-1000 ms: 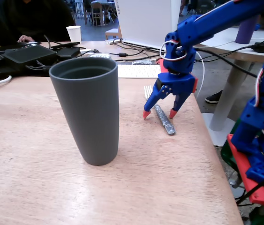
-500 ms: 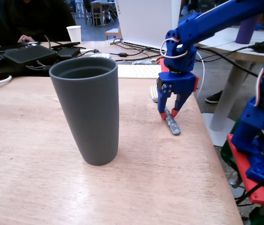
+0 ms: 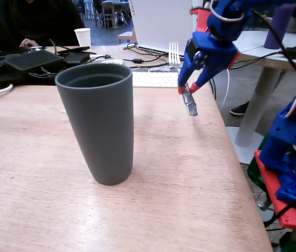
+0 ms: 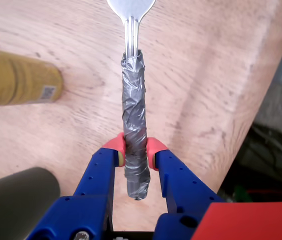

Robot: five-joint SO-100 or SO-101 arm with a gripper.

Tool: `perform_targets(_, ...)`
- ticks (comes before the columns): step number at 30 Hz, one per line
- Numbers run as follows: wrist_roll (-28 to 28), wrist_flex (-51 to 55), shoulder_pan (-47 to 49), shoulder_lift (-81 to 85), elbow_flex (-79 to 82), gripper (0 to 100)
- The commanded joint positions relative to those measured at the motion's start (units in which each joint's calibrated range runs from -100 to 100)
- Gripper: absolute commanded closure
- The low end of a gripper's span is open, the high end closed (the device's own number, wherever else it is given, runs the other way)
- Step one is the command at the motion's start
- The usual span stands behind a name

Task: Grab the fork and place it in gray glass

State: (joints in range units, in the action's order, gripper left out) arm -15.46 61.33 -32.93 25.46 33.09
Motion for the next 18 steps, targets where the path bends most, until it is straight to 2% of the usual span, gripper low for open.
perform_targets(1,4.35,-1.64,-0.07,6.61,-2.18,100)
perform_targets(7,9.87,-1.80,2.13,6.70,-22.57,100)
perform_targets(11,12.75,-2.38,14.65,6.52,-32.48,100)
perform_targets(18,17.68,-16.00,31.74,4.64,-32.38,100)
